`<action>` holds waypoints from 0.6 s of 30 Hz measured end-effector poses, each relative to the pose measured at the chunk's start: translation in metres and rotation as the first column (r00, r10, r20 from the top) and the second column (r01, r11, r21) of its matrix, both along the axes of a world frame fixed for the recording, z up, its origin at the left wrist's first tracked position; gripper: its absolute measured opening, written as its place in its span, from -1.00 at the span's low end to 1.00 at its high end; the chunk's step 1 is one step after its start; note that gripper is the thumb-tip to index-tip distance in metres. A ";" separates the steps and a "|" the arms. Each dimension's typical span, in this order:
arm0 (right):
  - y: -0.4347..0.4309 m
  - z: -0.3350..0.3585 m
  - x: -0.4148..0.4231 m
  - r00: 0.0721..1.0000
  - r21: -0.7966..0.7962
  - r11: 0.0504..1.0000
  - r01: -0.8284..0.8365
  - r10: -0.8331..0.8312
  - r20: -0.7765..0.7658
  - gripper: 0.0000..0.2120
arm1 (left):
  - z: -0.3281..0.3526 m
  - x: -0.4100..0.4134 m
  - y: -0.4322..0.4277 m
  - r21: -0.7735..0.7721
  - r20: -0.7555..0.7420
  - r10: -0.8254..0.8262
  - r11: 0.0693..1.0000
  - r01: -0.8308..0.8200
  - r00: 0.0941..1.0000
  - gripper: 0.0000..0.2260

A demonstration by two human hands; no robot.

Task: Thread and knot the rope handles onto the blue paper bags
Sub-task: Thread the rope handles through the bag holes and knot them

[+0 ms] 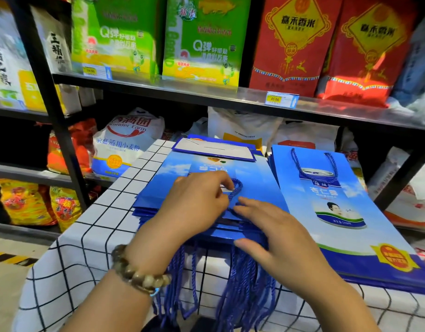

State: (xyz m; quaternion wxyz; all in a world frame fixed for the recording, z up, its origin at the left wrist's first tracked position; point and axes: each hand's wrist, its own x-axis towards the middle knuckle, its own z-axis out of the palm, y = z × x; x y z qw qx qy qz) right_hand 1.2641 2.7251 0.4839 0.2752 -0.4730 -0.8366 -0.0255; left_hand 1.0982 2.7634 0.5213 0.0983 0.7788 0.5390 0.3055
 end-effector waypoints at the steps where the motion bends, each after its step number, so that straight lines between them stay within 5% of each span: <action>1: 0.000 -0.003 0.000 0.999 0.038 0.999 0.000 -0.002 0.053 -0.58 | 0.001 -0.008 -0.001 0.032 0.034 -0.016 0.999 0.015 0.999 -0.80; 7: -0.005 0.000 0.015 0.993 0.205 0.974 -0.095 0.107 -0.049 -0.74 | 0.007 -0.070 -0.021 0.071 0.551 -0.138 0.990 0.118 0.823 -0.57; 11: -0.009 0.024 0.019 0.956 0.369 0.918 -0.146 0.227 -0.186 -0.75 | -0.002 -0.094 -0.016 0.110 0.673 -0.325 0.933 0.344 0.665 -0.34; 15: -0.011 0.059 0.019 0.930 0.432 0.887 -0.164 0.285 -0.232 -0.86 | -0.001 -0.098 -0.012 0.154 0.817 -0.423 0.815 0.559 0.392 -0.62; 18: -0.010 0.081 0.023 0.893 0.448 0.889 -0.097 0.276 -0.354 -0.88 | -0.004 -0.090 -0.001 0.113 0.811 -0.290 0.930 0.351 0.508 -0.83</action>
